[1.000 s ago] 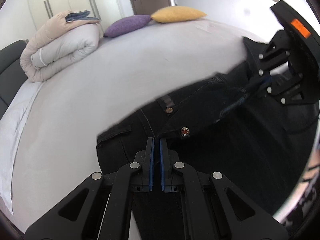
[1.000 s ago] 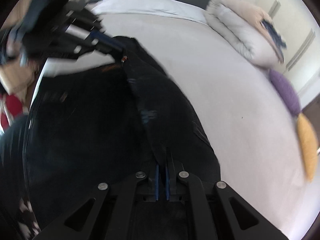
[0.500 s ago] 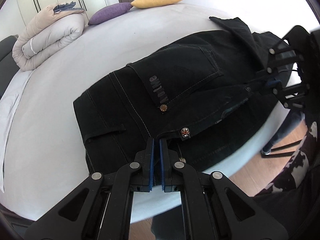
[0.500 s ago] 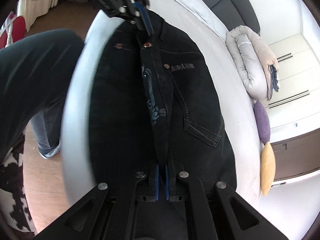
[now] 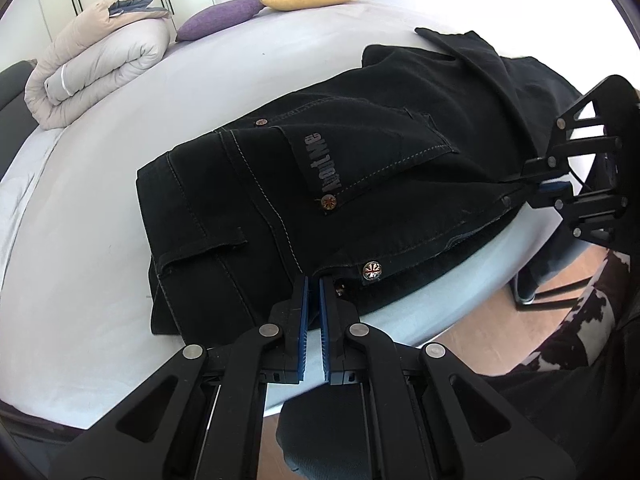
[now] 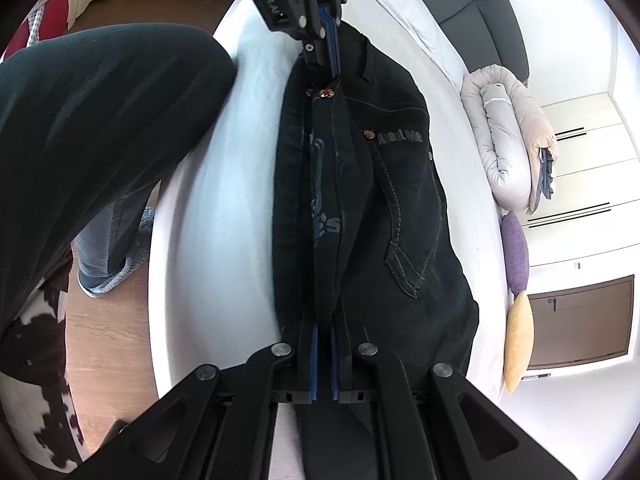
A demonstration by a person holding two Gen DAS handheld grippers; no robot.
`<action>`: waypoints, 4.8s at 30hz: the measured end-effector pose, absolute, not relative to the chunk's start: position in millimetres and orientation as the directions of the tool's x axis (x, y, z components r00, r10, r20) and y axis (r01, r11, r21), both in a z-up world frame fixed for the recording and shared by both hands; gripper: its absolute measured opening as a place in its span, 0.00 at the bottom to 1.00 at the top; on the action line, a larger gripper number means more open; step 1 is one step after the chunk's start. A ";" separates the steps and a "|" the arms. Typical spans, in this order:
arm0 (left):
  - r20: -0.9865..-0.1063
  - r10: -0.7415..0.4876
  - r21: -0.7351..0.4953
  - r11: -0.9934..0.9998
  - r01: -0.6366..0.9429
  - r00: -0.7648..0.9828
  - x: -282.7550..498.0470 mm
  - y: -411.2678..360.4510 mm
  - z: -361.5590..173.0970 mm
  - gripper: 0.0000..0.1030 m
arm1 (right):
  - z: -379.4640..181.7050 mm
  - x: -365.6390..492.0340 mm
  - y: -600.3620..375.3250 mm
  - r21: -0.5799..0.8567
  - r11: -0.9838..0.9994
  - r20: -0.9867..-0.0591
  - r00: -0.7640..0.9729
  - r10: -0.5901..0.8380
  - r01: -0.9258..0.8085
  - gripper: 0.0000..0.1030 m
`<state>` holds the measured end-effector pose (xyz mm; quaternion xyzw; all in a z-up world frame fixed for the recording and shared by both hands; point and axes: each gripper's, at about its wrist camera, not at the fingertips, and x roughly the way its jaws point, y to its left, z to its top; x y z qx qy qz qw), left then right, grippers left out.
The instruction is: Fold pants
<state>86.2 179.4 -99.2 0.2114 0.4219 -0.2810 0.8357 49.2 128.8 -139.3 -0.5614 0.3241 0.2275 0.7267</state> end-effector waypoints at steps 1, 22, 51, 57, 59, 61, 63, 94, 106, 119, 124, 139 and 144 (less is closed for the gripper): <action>-0.824 -0.287 0.119 0.754 0.645 0.488 84.7 179.0 -99.5 0.06 | -140.3 46.8 129.9 -0.669 0.270 -0.725 0.688 -0.035 -0.692 0.06; -0.809 -0.341 -0.056 0.856 0.514 0.479 118.1 109.2 -63.4 0.12 | -148.2 52.5 124.1 -0.633 0.474 -0.705 0.708 -0.027 -0.612 0.11; -0.836 -0.295 -0.081 0.900 0.428 0.463 121.4 102.8 -108.1 0.11 | -117.0 354.8 -242.7 0.020 0.887 -0.942 0.306 -0.138 0.461 0.65; -0.832 -0.294 -0.083 0.904 0.419 0.470 119.1 106.2 -104.5 0.11 | -87.3 326.2 -268.2 0.155 0.867 -0.906 0.419 -0.067 0.473 0.03; -0.833 -0.292 -0.082 0.905 0.418 0.470 118.8 105.9 -102.9 0.11 | -64.0 299.6 -279.6 0.223 0.854 -0.862 0.504 -0.053 0.470 0.03; -0.835 -0.291 -0.082 0.905 0.418 0.467 119.6 105.4 -102.6 0.11 | -40.8 260.0 -295.3 0.303 0.830 -0.810 0.585 -0.034 0.469 0.03; -0.836 -0.294 -0.086 0.904 0.418 0.464 120.9 105.1 -103.0 0.11 | -22.8 208.2 -308.8 0.382 0.791 -0.759 0.651 -0.027 0.478 0.03; -0.860 -0.261 -0.095 0.926 0.364 0.438 139.2 97.7 -105.7 0.12 | -148.8 -22.4 -394.0 0.812 0.140 -0.577 0.815 0.052 0.566 0.38; -0.888 -0.240 -0.038 0.889 0.456 0.393 143.3 95.6 -100.4 0.12 | -154.0 -77.2 -390.0 0.816 0.125 -0.571 0.821 0.019 0.565 0.04; -0.886 -0.249 -0.044 0.886 0.462 0.392 130.5 113.5 -92.4 0.12 | -157.5 -105.0 -402.9 0.808 0.121 -0.580 0.815 0.000 0.576 0.02; -0.876 -0.267 -0.068 0.893 0.445 0.402 127.2 121.1 -96.4 0.12 | -116.6 -113.3 -383.8 0.731 0.266 -0.638 0.768 -0.060 0.628 0.57; -0.870 -0.287 -0.092 0.893 0.440 0.401 128.0 128.5 -101.6 0.12 | -166.1 28.6 -210.8 0.856 0.318 -0.515 0.617 0.595 0.408 0.47; -0.873 -0.289 -0.088 0.886 0.455 0.393 127.7 131.1 -99.7 0.12 | -173.6 39.9 -201.4 0.856 0.316 -0.512 0.593 0.621 0.409 0.36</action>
